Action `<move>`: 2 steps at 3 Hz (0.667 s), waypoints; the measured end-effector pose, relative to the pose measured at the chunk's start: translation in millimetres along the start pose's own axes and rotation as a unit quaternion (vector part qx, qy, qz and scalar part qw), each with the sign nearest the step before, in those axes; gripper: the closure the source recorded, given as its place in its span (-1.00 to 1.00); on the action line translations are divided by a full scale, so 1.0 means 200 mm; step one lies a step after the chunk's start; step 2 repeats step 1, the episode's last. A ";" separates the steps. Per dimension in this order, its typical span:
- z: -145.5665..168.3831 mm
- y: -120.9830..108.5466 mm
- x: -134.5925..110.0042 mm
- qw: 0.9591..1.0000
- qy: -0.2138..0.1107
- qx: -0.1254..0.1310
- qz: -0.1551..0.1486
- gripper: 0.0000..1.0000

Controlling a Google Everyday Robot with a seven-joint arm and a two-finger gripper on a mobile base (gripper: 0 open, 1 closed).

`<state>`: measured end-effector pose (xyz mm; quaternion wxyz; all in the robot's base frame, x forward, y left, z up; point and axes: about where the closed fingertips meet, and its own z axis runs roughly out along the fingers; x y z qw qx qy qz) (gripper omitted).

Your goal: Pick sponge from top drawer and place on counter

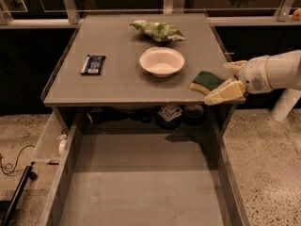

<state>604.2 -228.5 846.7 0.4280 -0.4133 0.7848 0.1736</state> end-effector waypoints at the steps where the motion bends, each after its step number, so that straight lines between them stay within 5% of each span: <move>1: 0.00 0.00 0.00 1.000 0.000 0.000 0.000 -1.00; 2: 0.00 0.00 0.00 1.000 0.000 0.000 0.000 -1.00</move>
Offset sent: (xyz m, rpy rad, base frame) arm 0.0000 0.0000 0.0000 0.0000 0.0000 0.0000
